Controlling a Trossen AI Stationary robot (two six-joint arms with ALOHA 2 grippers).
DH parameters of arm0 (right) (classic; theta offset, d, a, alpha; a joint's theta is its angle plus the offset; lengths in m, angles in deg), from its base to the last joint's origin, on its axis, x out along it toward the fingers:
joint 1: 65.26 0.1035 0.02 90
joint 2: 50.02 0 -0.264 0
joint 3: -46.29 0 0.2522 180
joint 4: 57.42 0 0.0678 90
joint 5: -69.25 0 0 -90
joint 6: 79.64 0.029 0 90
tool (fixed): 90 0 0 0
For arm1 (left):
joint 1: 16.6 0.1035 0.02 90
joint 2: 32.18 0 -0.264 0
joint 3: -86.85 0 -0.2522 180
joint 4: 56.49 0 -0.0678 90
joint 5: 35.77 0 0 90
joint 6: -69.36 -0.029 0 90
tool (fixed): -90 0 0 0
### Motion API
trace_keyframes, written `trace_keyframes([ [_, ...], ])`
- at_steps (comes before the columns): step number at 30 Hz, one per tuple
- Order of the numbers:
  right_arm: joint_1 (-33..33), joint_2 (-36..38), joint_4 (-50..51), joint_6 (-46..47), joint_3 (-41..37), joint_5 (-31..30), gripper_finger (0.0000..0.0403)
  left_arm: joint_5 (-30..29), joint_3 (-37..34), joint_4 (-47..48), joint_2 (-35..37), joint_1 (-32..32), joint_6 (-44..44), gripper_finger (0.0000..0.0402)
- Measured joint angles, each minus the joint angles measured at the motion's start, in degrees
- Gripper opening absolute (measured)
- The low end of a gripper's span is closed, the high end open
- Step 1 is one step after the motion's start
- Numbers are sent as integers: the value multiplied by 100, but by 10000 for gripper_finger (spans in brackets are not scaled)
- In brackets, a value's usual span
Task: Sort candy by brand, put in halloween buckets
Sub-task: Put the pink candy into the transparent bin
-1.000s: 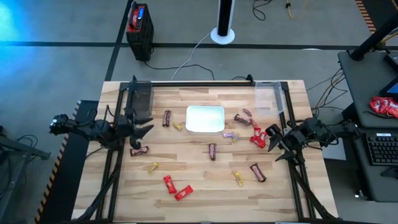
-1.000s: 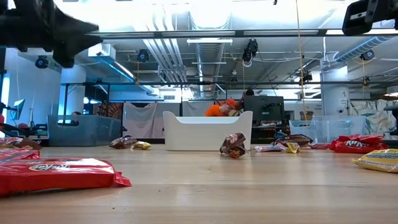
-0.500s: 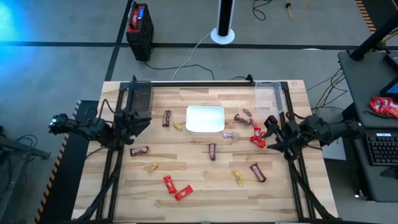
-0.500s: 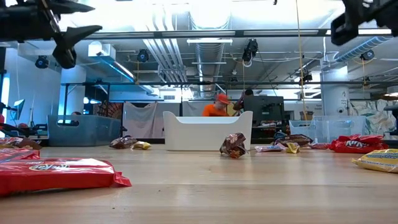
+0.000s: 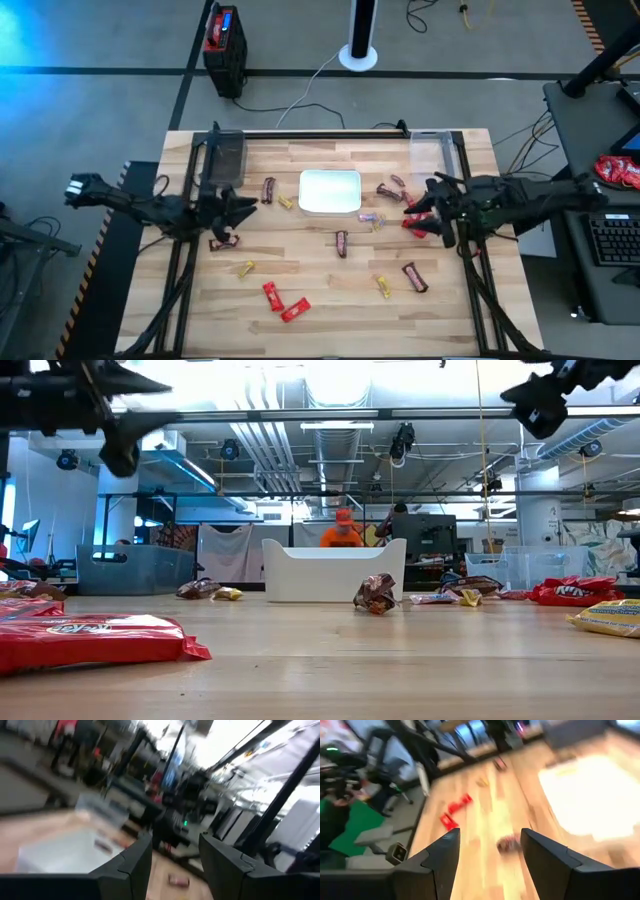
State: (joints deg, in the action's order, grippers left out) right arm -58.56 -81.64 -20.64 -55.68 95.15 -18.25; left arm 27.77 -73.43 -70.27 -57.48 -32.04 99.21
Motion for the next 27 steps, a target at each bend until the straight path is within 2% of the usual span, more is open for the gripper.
trace_keyframes([
  [3, 0, -320, 500, 512, 450, -39, 203, 10, 0, 41, -387, 0, 176, 147],
  [6, 0, -596, 714, 599, 794, -43, 203, 47, 0, -18, -687, 0, 110, 147],
  [10, 0, -929, 624, 591, 1059, 79, 203, 188, 160, -51, -1041, -41, -678, 147],
  [14, 0, -1265, 625, 315, 1251, 199, 203, 635, 629, 41, -1385, -90, -1914, 147],
  [18, 0, -1606, 627, 172, 1383, 195, 203, 650, 1217, 786, -1727, -90, -2767, 147],
  [25, 0, -2328, 689, -362, 1414, 92, 203, 652, 2232, 1731, -2410, -170, -2910, 147],
  [27, 0, -2539, 742, -866, 1404, 11, 203, 657, 2427, 1912, -2582, -177, -3056, 147],
])
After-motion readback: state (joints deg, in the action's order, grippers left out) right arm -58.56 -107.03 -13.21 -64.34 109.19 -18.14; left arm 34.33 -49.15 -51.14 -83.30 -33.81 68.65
